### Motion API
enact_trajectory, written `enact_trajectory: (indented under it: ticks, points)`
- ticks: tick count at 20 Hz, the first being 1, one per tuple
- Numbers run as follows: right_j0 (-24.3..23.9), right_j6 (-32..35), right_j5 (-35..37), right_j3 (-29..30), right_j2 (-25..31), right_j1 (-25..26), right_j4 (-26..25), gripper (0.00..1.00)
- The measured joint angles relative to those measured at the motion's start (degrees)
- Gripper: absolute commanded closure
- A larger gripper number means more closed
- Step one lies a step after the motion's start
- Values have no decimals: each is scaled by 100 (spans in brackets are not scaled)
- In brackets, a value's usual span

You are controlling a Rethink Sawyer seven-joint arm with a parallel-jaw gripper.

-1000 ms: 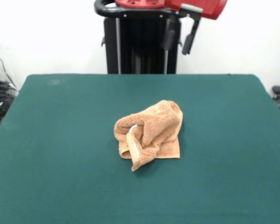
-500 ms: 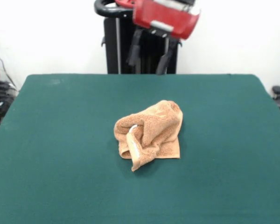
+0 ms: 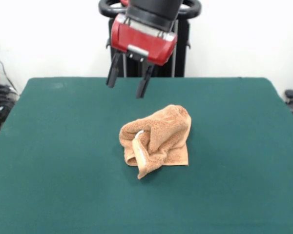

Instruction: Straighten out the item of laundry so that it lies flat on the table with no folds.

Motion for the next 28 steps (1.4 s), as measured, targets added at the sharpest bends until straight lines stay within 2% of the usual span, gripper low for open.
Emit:
enact_trajectory:
  ticks: [7,17,25,28]
  points:
    - [-283,1,-364,352,436,80,89,0]
    - [-617,36,-719,1077,1298,-268,560,0]
    - [-973,313,-1391,1168,1885,-239,584,0]
    - [-990,435,-1622,1154,1932,-157,590,0]
